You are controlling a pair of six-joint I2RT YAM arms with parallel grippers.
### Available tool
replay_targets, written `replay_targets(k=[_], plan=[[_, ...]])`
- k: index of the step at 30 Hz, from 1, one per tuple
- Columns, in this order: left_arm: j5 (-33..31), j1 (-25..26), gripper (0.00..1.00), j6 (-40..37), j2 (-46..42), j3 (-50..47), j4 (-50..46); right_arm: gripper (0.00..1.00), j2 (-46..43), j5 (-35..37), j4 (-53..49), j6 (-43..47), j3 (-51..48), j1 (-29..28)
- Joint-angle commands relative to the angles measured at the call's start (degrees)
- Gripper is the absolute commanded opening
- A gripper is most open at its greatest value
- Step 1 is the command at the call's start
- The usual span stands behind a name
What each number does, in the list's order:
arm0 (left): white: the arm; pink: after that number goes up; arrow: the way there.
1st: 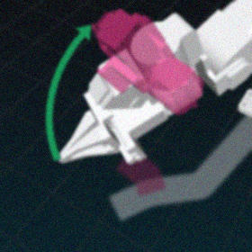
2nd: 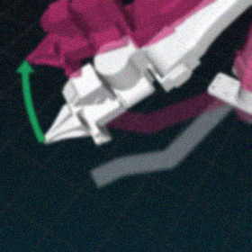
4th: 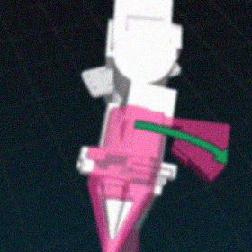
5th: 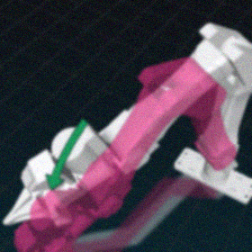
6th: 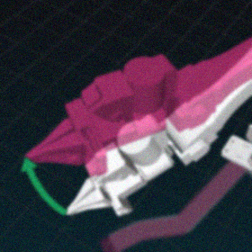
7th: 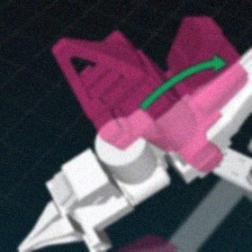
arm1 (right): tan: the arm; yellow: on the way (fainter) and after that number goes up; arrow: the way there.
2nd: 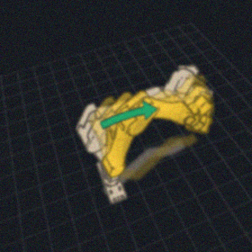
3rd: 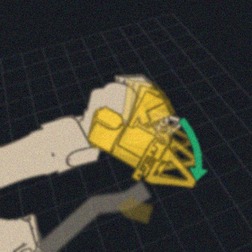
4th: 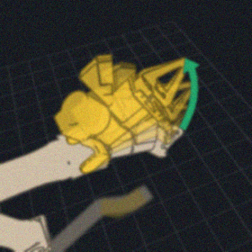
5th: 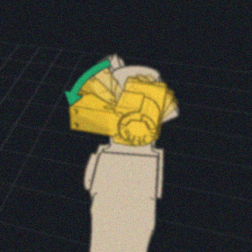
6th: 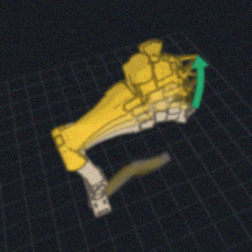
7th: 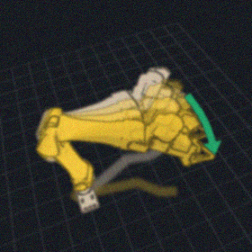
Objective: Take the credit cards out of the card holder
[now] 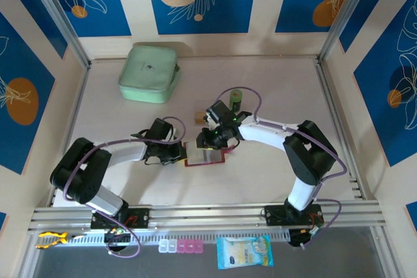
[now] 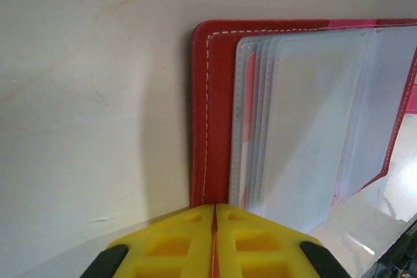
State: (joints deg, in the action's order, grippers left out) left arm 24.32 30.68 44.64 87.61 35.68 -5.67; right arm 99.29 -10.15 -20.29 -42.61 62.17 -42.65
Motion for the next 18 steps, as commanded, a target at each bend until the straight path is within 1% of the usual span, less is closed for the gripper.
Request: replay_targets(k=[1, 5, 18], plan=[[-3.3, 0.4, 0.11, -1.7, -0.1, 0.4, -5.8, 0.3, 1.8, -3.7, 1.4, -1.7, -0.6, 0.1], [-4.6, 0.4, 0.11, -2.6, -0.5, 1.0, -7.6, 0.29, 3.5, -4.5, 2.1, -2.4, 0.0, 0.0], [-5.5, 0.3, 0.11, -3.0, -0.4, 1.1, -8.3, 0.27, 7.6, -6.9, 3.3, -2.8, 1.2, -0.2]])
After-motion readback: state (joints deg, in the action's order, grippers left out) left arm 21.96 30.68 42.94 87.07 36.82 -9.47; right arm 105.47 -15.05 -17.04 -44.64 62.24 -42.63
